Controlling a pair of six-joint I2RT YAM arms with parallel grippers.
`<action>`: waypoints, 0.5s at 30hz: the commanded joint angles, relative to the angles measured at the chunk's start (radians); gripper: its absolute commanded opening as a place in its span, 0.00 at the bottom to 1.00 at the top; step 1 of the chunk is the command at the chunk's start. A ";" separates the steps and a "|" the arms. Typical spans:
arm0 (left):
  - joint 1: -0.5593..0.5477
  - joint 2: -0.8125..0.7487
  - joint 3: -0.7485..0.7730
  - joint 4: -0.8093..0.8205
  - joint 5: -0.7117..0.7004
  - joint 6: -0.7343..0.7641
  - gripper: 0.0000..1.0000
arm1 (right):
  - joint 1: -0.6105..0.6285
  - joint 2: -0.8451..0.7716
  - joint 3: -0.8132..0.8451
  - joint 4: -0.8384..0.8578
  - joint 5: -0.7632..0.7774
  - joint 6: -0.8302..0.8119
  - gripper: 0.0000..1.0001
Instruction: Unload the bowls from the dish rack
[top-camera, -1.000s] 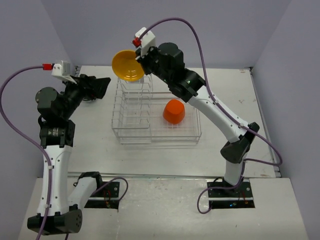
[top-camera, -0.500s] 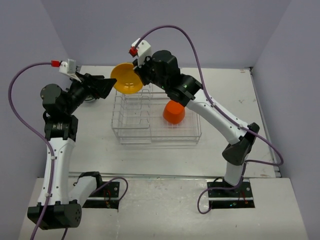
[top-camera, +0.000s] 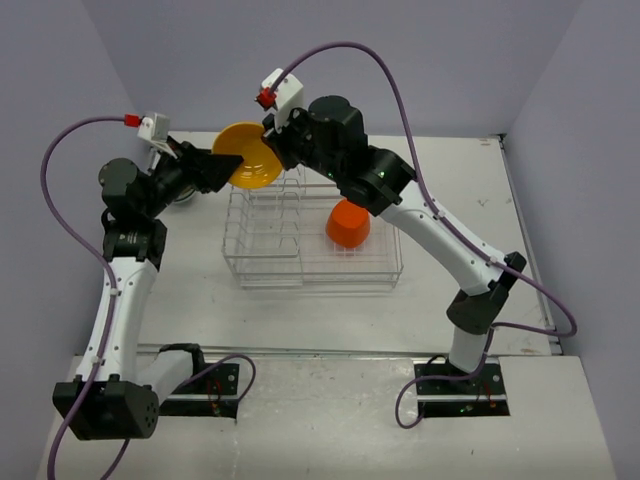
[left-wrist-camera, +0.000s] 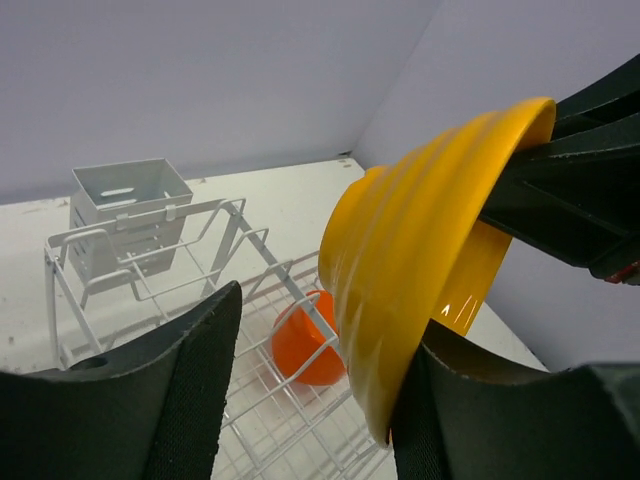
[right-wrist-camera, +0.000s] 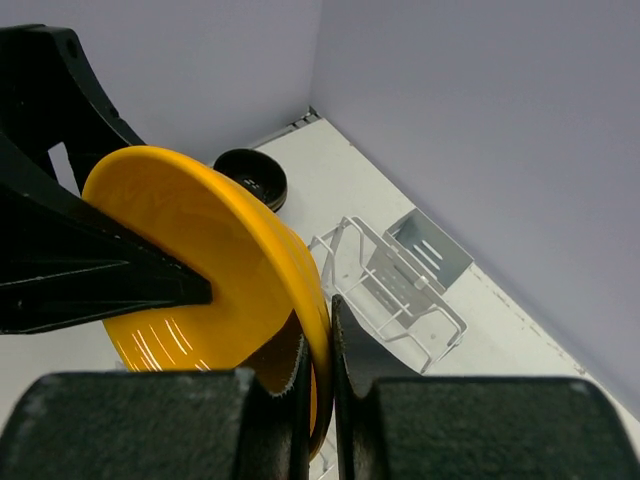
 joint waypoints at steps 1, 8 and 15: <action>-0.016 0.027 0.007 0.075 0.007 -0.029 0.57 | 0.013 0.004 0.077 0.010 -0.024 0.018 0.00; -0.028 0.057 0.023 0.106 -0.001 -0.064 0.22 | 0.016 0.022 0.103 -0.015 -0.025 0.013 0.00; -0.028 0.063 0.055 0.031 -0.074 -0.061 0.00 | 0.031 0.027 0.101 -0.013 -0.005 -0.007 0.00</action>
